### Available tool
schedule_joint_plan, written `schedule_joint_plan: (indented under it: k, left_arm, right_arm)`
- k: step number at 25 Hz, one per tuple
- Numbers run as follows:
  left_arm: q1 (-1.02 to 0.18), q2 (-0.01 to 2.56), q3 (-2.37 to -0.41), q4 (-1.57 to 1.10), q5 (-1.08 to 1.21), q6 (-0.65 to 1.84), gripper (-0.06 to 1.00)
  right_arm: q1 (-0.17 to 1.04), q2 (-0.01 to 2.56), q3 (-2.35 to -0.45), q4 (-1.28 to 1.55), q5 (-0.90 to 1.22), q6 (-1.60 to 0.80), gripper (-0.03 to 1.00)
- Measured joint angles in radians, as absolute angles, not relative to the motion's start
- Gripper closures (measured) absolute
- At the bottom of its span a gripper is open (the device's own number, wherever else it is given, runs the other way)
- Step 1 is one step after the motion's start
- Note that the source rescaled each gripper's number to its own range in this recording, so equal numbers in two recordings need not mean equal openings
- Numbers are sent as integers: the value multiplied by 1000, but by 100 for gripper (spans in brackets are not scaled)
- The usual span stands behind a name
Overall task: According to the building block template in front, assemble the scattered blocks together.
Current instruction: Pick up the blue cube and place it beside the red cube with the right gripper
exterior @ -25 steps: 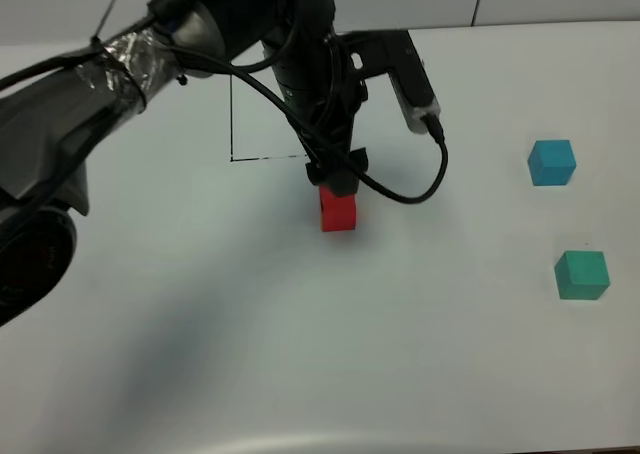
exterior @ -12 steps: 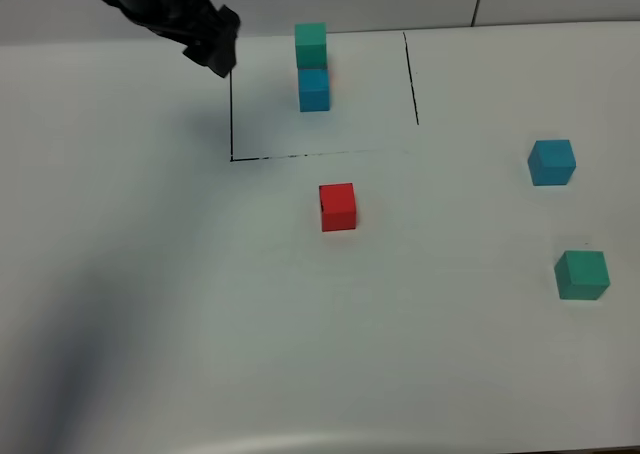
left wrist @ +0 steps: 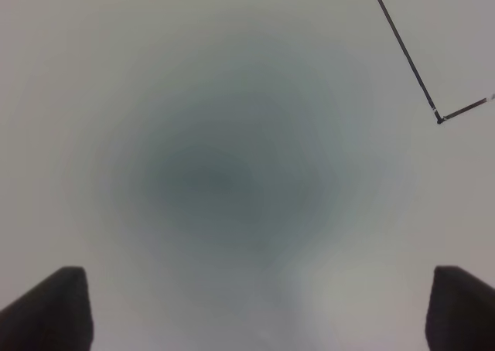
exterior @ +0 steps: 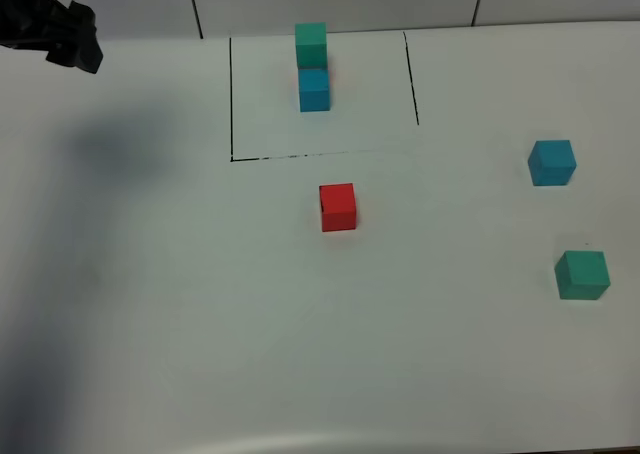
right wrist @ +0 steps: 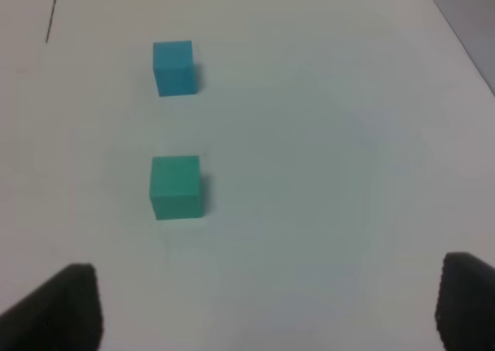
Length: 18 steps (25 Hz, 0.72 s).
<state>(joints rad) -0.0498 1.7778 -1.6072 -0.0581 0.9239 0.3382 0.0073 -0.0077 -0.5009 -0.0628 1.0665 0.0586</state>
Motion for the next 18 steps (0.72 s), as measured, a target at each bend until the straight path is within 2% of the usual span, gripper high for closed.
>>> schedule_joint_plan:
  k: [5,10,18]
  left_arm:
    - [-48,1624,-1448,-63,874,318,-3]
    - [-51,1457,-1306,-34,882,185,-2]
    - [-138,1165,-1085,54,926,47,-1]
  right_arm:
    - [7,-8,-501,-63,1066,59,22]
    - [7,-8,-501,-63,1066,59,22]
    - [7,-8,-501,-63,1066,59,22]
